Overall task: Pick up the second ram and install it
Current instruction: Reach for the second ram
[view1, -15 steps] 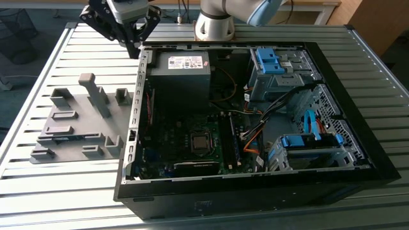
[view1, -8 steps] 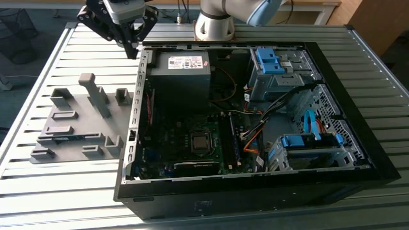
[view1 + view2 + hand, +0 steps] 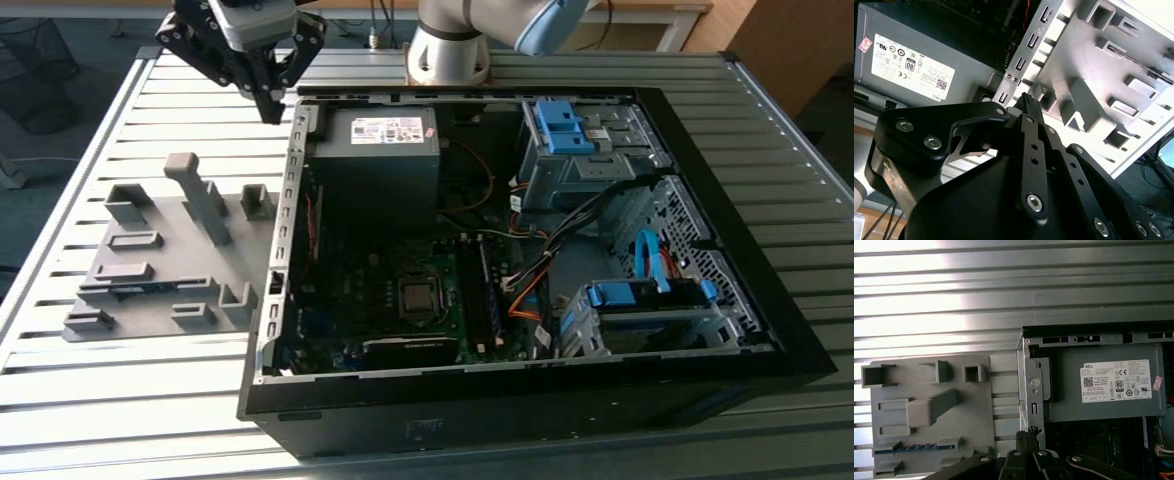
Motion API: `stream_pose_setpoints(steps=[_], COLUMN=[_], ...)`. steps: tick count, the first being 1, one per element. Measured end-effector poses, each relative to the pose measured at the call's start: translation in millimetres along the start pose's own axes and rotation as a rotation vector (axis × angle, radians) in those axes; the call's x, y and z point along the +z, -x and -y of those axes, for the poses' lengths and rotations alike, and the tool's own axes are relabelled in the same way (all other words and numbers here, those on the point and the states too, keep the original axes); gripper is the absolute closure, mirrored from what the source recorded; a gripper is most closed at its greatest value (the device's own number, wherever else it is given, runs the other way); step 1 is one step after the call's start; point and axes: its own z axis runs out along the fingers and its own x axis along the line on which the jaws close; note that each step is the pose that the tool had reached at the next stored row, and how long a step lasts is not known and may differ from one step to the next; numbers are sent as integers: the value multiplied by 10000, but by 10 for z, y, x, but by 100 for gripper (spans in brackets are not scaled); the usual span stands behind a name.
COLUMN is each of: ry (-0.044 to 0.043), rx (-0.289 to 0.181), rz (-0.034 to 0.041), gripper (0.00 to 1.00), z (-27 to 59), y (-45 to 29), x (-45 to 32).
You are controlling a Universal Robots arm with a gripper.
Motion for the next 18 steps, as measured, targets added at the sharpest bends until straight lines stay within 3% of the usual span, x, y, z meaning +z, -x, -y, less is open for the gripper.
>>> stream_pose_setpoints(steps=[18], ry=[0], rx=[-1], rz=[0], gripper=[89], z=[5], y=[-60], x=[12])
